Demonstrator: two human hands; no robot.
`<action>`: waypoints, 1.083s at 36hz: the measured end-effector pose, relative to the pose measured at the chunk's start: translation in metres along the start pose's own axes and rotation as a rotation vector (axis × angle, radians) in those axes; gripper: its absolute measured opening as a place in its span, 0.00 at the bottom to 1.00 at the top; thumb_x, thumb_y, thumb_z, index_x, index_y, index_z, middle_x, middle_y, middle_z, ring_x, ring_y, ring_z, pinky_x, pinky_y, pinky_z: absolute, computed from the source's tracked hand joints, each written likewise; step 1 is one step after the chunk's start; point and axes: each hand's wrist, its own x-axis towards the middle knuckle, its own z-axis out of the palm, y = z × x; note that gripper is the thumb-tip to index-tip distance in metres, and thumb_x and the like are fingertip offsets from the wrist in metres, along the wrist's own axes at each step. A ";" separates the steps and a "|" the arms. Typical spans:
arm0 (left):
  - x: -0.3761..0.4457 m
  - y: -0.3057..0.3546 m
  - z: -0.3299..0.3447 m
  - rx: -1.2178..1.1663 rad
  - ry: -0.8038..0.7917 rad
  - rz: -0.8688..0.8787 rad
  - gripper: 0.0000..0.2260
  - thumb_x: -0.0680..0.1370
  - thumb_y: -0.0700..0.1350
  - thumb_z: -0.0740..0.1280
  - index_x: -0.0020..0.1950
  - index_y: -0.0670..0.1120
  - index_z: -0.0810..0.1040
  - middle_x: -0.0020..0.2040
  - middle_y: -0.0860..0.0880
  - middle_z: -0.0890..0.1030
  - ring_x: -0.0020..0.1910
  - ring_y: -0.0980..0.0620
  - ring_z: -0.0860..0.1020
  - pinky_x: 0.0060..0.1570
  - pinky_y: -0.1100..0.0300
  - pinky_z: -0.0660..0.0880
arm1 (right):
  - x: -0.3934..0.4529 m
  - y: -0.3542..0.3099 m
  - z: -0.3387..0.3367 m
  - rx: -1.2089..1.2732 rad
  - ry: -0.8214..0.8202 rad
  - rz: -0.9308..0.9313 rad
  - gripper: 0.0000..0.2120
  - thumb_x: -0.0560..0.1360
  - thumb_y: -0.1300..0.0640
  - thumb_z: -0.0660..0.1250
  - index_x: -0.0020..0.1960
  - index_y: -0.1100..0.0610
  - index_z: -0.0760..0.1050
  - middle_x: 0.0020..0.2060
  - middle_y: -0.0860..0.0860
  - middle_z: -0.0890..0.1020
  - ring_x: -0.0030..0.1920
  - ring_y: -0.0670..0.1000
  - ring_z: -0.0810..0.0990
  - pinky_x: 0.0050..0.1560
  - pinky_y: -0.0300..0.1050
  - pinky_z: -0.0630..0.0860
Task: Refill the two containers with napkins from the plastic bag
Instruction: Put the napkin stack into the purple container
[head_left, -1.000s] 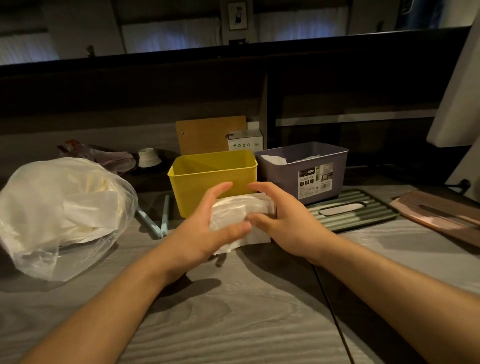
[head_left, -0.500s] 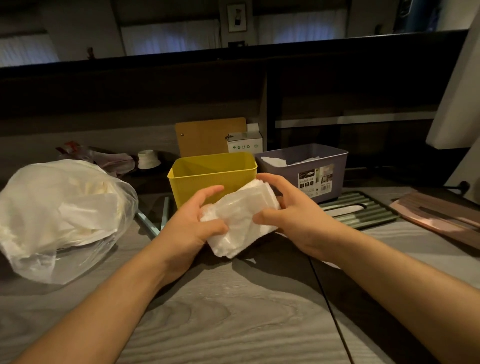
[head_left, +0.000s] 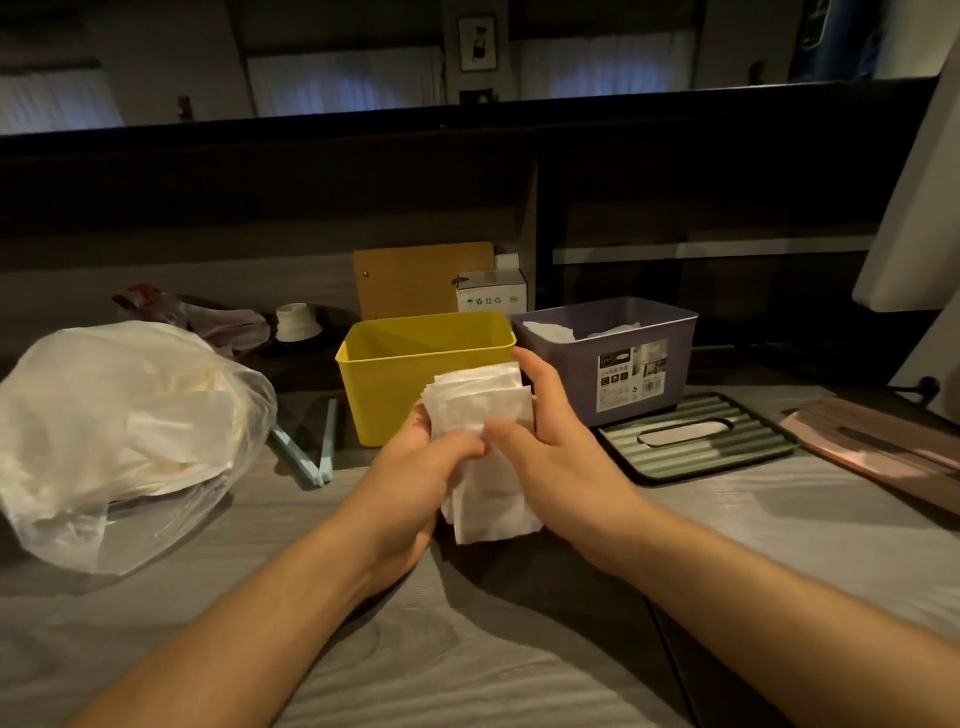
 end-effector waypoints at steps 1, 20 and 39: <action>0.000 -0.001 0.003 0.005 0.001 0.015 0.18 0.80 0.38 0.65 0.66 0.56 0.74 0.53 0.53 0.86 0.54 0.53 0.84 0.58 0.51 0.79 | -0.001 -0.001 0.003 -0.012 -0.002 -0.011 0.30 0.84 0.57 0.60 0.79 0.37 0.51 0.61 0.35 0.74 0.58 0.34 0.76 0.58 0.34 0.76; 0.013 0.006 -0.027 -0.028 0.079 0.114 0.19 0.77 0.35 0.69 0.63 0.53 0.72 0.57 0.45 0.82 0.53 0.45 0.83 0.45 0.53 0.81 | 0.005 -0.004 -0.025 -0.094 0.051 -0.001 0.32 0.78 0.64 0.68 0.73 0.38 0.62 0.54 0.43 0.78 0.51 0.46 0.82 0.44 0.41 0.83; 0.013 -0.005 -0.019 0.287 -0.023 0.169 0.23 0.80 0.48 0.68 0.71 0.63 0.65 0.62 0.54 0.74 0.58 0.51 0.79 0.52 0.56 0.81 | 0.003 0.009 -0.019 -0.274 -0.046 0.039 0.39 0.78 0.65 0.66 0.78 0.38 0.53 0.62 0.39 0.70 0.48 0.37 0.77 0.40 0.29 0.77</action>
